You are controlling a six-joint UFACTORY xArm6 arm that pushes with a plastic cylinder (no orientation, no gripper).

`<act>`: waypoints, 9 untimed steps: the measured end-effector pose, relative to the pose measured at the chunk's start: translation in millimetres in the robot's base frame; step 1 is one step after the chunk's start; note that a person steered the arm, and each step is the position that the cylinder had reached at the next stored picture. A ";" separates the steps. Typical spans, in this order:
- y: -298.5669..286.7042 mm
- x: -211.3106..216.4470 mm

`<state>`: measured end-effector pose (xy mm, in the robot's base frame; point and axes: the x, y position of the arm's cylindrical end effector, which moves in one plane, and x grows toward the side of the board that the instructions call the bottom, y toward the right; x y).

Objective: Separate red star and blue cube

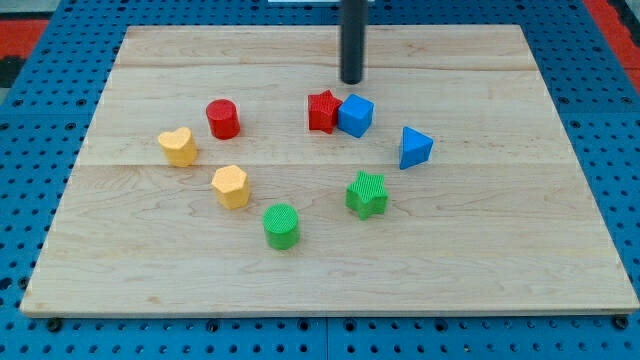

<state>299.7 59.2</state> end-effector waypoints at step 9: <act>-47.9 106.0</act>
<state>405.7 11.3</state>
